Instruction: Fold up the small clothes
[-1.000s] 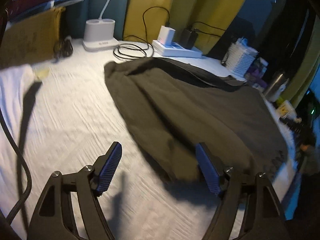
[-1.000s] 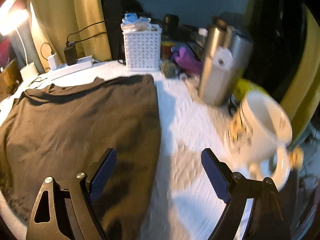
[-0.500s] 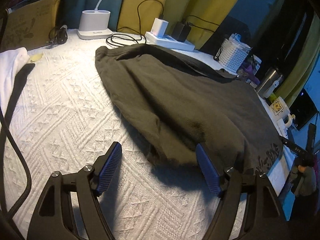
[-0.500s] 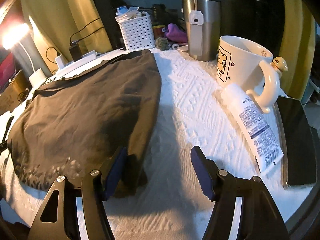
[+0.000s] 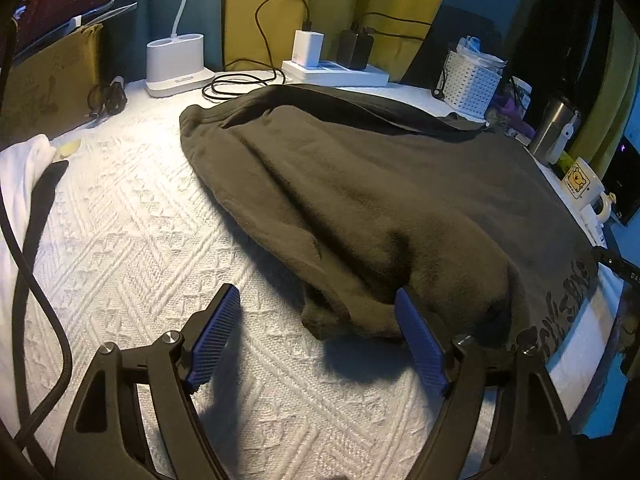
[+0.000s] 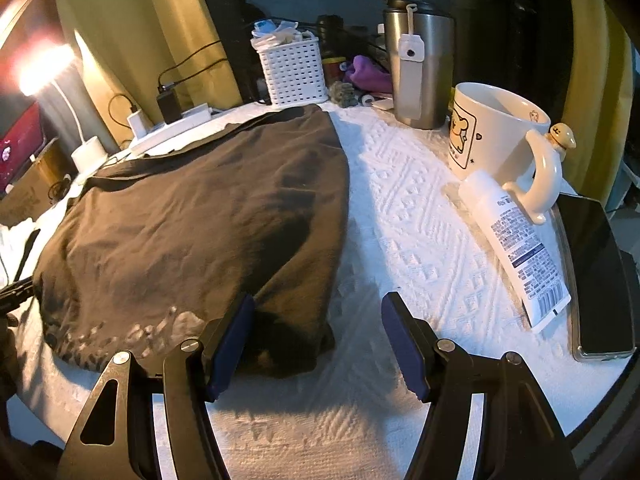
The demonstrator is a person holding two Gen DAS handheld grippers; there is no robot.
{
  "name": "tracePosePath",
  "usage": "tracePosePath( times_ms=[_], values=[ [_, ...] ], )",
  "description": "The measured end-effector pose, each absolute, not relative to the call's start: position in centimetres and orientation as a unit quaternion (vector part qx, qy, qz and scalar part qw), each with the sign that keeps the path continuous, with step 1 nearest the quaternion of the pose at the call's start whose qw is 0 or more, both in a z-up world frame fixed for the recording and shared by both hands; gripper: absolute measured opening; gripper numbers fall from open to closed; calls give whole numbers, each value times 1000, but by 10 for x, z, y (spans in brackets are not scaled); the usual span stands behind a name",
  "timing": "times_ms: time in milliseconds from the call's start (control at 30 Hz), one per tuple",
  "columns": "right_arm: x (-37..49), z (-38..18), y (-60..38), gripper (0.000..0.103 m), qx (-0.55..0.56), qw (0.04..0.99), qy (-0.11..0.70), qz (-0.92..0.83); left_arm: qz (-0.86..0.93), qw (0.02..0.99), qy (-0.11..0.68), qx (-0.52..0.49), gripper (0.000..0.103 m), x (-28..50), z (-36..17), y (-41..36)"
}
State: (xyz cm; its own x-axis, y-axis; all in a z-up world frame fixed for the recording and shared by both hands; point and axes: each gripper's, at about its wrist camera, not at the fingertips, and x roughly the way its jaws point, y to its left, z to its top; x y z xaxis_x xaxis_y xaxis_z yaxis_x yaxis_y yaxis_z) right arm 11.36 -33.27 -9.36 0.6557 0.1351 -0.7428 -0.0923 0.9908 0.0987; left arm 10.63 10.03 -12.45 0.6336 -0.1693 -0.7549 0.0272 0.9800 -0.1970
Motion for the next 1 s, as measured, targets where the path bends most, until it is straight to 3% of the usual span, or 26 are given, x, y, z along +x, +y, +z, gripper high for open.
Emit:
tracePosePath(
  times_ms=[167,233,300,367,500,633,767,800,1000],
  values=[
    [111,-93,-330,68,41,907,410,84,-53,902,421,-83,76,108,-126,98],
    [112,-98,-328,68,41,904,416,88,-65,901,420,-87,62,107,-125,98],
    [113,-102,-326,68,46,901,421,92,-83,898,422,-89,42,107,-124,94],
    [113,-105,-324,68,48,900,423,97,-91,898,423,-84,33,106,-123,89],
    [113,-108,-318,68,42,900,422,102,-97,896,425,-81,23,106,-121,84],
    [114,-108,-318,68,44,900,421,103,-94,898,422,-76,23,104,-119,83],
    [113,-108,-319,57,41,900,421,103,-93,900,419,-73,23,103,-117,83],
    [113,-108,-318,47,37,900,421,107,-93,901,418,-73,23,103,-117,83],
    [115,-111,-315,21,33,898,420,127,-96,900,416,-85,14,106,-117,84]
  ],
)
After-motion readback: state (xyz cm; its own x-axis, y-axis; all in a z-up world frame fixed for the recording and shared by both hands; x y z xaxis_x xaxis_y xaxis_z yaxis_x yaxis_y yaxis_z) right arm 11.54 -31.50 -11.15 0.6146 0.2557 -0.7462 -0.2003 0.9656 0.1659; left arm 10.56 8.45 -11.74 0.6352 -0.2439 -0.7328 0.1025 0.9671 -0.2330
